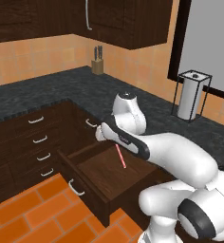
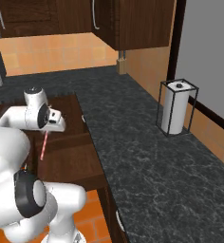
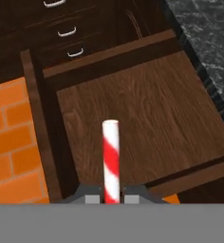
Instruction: Take a straw from the drawer in front and place it inside the glass cup on the dining counter.
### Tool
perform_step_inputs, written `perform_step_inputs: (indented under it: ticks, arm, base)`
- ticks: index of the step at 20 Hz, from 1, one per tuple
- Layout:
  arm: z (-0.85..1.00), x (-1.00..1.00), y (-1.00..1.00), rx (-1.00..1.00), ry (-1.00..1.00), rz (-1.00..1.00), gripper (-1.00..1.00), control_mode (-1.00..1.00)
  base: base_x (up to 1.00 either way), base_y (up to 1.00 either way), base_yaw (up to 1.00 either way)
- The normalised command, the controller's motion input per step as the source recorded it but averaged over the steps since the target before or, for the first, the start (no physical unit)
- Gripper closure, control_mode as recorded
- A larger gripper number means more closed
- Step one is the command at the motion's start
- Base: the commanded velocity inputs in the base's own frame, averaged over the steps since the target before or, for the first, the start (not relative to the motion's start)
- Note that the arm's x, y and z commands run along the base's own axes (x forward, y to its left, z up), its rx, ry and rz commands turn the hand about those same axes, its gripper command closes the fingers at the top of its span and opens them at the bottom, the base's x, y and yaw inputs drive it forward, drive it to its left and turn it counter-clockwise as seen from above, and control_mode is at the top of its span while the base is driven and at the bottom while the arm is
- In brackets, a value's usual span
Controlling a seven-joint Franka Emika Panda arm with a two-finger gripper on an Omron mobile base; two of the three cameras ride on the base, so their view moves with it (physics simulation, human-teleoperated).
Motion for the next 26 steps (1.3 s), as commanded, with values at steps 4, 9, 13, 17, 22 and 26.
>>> perform_step_inputs:
  ticks: [4,9,13,17,22,26]
  arm:
    - [0.01,-0.23,-0.15,0.0,-0.06,0.0,1.0,1.0]
    - [0.0,0.0,0.0,0.0,0.0,0.0,1.0,1.0]
    - [0.0,0.0,0.0,0.0,0.0,0.0,1.0,1.0]
    - [0.0,0.0,0.0,0.0,0.0,0.0,1.0,1.0]
    - [0.0,0.0,0.0,0.0,0.0,0.0,1.0,1.0]
    - [0.0,0.0,0.0,0.0,0.0,0.0,1.0,1.0]
  base:
    - [-0.43,-0.04,0.0]
    - [-1.0,0.17,0.12]
    - [-0.91,0.67,0.6]
    - [-0.49,0.78,0.78]
    - [-0.19,0.78,0.8]
    - [-0.09,0.57,0.72]
